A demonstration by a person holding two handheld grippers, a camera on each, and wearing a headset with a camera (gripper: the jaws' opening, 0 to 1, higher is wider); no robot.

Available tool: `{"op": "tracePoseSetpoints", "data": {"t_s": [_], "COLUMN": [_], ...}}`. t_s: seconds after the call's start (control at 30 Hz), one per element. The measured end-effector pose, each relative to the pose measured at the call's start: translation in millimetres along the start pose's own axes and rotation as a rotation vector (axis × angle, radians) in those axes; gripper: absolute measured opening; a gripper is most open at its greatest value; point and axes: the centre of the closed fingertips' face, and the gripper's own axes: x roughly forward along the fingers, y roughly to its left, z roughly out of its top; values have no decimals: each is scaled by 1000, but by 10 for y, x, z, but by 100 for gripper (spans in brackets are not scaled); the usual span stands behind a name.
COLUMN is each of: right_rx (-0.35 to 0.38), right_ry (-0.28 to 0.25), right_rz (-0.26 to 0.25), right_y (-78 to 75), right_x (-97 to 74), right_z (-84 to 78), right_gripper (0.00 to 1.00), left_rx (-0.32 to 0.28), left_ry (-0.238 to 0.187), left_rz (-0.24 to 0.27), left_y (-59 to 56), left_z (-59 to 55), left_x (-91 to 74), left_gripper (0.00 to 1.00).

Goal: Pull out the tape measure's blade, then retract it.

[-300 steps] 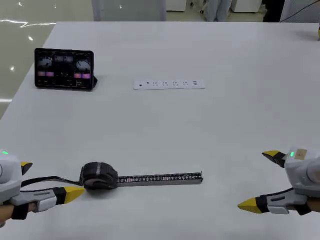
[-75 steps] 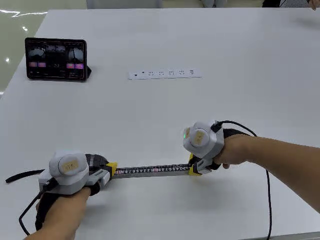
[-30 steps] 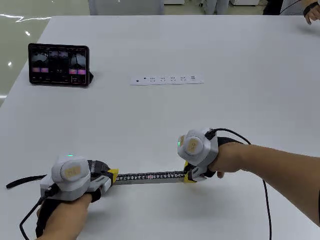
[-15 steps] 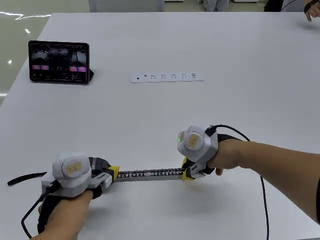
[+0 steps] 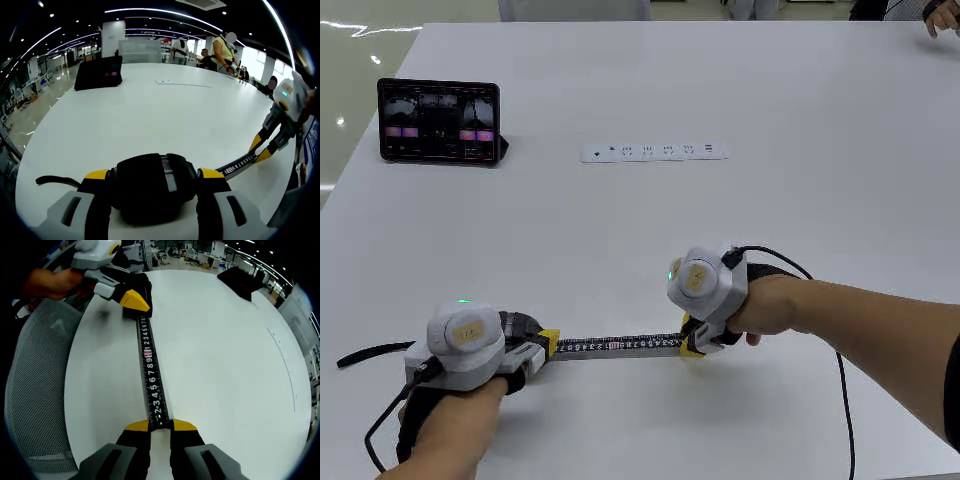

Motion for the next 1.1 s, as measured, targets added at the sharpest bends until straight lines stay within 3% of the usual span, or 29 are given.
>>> {"op": "tracePoseSetpoints", "data": {"t_s": [1.1], "right_rx": [0], "right_ry": [15], "right_rz": [-7], "right_y": [21], "right_x": [73], "right_z": [141], "right_gripper": [11], "left_rx": [-1], "left_ry": [4], "left_rz": [0], "left_y": [2], "left_z": [-7], "left_x": [0], "left_gripper": [66]}}
